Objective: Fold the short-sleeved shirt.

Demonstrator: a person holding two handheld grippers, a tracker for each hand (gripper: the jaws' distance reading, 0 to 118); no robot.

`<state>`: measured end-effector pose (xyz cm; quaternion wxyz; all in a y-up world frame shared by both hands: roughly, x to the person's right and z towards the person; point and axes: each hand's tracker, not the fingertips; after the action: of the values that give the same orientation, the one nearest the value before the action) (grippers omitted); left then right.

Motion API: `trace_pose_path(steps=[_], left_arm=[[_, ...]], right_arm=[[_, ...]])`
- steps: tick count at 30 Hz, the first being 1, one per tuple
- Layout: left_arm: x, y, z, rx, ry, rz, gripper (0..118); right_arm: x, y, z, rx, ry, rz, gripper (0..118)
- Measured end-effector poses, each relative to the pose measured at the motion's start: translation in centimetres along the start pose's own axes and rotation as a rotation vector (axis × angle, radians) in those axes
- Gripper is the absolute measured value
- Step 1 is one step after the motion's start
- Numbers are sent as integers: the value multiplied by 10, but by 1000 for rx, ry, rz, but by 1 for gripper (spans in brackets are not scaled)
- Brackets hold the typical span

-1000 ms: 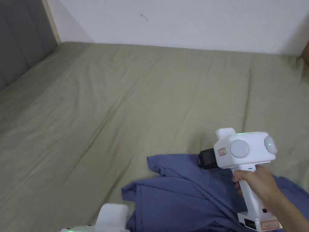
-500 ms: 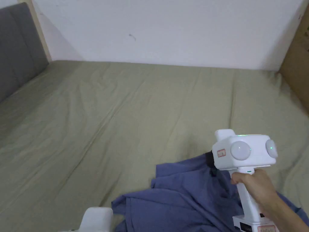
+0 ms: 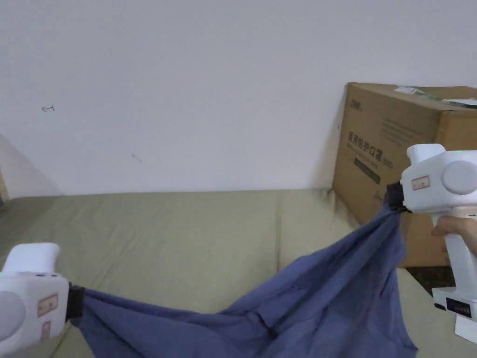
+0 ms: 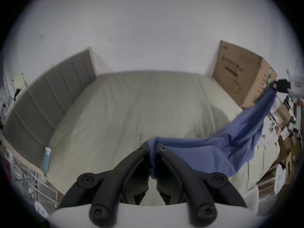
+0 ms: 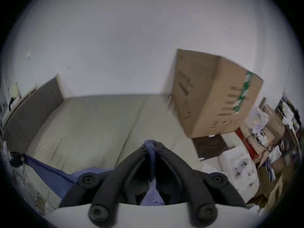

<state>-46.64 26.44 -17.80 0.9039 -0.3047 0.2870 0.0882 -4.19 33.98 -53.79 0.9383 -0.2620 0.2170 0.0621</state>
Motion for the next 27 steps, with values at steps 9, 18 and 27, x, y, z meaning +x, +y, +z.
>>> trace_pose_path(steps=[9,18,27], left_arm=[[-12,112,17,119,51,35,6],[-18,165,-6,144,46,29,6],[-56,238,-55,205,128,40,6]], right_arm=[[108,10,47,57,-82,-257,3],[121,26,24,48,-41,-338,3],[58,121,-34,109,-7,-274,3]])
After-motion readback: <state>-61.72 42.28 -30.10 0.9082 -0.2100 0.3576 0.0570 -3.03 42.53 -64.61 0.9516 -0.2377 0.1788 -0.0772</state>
